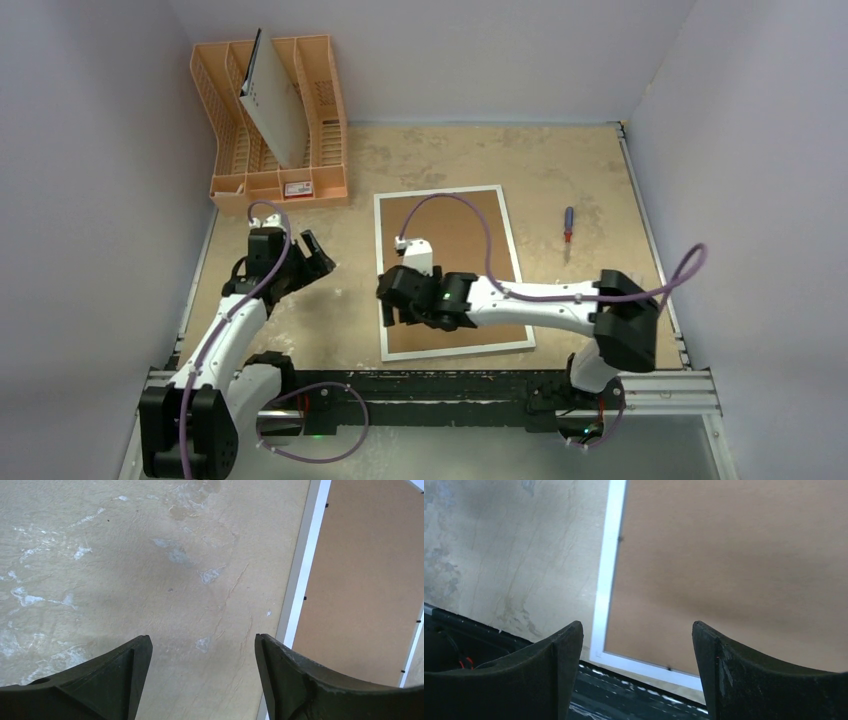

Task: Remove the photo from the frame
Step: Adjust the photo frame at the center of the board, then turn over the photo frame at the center of the board.

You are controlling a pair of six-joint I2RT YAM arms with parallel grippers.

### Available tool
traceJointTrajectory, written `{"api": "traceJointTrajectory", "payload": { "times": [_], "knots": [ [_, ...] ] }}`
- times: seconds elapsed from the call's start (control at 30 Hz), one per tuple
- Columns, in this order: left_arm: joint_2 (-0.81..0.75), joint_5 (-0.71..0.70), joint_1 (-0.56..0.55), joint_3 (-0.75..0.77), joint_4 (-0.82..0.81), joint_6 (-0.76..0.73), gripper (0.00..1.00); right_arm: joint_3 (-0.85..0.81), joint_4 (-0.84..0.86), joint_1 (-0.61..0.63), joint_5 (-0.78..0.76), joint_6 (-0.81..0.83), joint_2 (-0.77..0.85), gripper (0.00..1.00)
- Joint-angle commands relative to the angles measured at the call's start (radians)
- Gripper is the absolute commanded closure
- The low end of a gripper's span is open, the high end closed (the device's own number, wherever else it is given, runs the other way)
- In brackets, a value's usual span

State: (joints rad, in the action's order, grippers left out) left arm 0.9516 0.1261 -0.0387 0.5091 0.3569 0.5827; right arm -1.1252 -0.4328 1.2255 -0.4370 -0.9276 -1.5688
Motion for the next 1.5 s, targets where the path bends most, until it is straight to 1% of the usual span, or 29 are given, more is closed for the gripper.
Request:
{"api": "traceJointTrajectory", "payload": {
  "times": [0.0, 0.1, 0.13, 0.2, 0.3, 0.4, 0.6, 0.8, 0.87, 1.13, 1.33, 1.37, 1.47],
  "knots": [
    [-0.004, -0.013, 0.013, -0.014, -0.039, 0.039, 0.21, -0.134, -0.095, 0.075, -0.142, -0.138, -0.139, 0.19],
    [0.024, -0.053, 0.018, -0.015, -0.025, 0.041, 0.2, -0.211, -0.166, 0.11, -0.184, -0.18, -0.223, 0.2],
    [0.032, -0.049, 0.019, -0.015, -0.026, 0.042, 0.2, -0.226, -0.182, 0.113, -0.185, -0.193, -0.244, 0.23],
    [0.042, -0.04, 0.021, -0.011, -0.034, 0.039, 0.2, -0.239, -0.174, 0.117, -0.173, -0.193, -0.273, 0.28],
    [0.028, -0.049, 0.023, -0.016, -0.03, 0.049, 0.19, -0.255, -0.152, 0.121, -0.157, -0.183, -0.3, 0.3],
    [0.012, -0.05, 0.031, -0.031, -0.043, 0.065, 0.19, -0.291, -0.173, 0.127, -0.157, -0.173, -0.34, 0.34],
    [0.022, -0.038, 0.039, -0.033, -0.048, 0.073, 0.19, -0.37, -0.226, 0.133, -0.166, -0.175, -0.423, 0.37],
    [0.018, -0.046, 0.039, -0.029, -0.041, 0.076, 0.19, -0.452, -0.277, 0.134, -0.177, -0.168, -0.497, 0.46],
    [0.019, -0.045, 0.039, -0.029, -0.041, 0.077, 0.19, -0.479, -0.296, 0.135, -0.179, -0.172, -0.521, 0.53],
    [0.041, -0.03, 0.039, -0.023, -0.041, 0.071, 0.18, -0.522, -0.363, 0.139, -0.196, -0.219, -0.586, 0.54],
    [0.041, -0.028, 0.039, -0.025, -0.045, 0.072, 0.18, -0.571, -0.421, 0.149, -0.215, -0.237, -0.637, 0.61],
    [0.04, -0.028, 0.058, -0.025, -0.044, 0.072, 0.18, -0.58, -0.432, 0.15, -0.221, -0.243, -0.646, 0.61],
    [0.039, -0.029, 0.062, -0.024, -0.044, 0.072, 0.18, -0.609, -0.463, 0.152, -0.228, -0.248, -0.677, 0.62]
  ]
}}
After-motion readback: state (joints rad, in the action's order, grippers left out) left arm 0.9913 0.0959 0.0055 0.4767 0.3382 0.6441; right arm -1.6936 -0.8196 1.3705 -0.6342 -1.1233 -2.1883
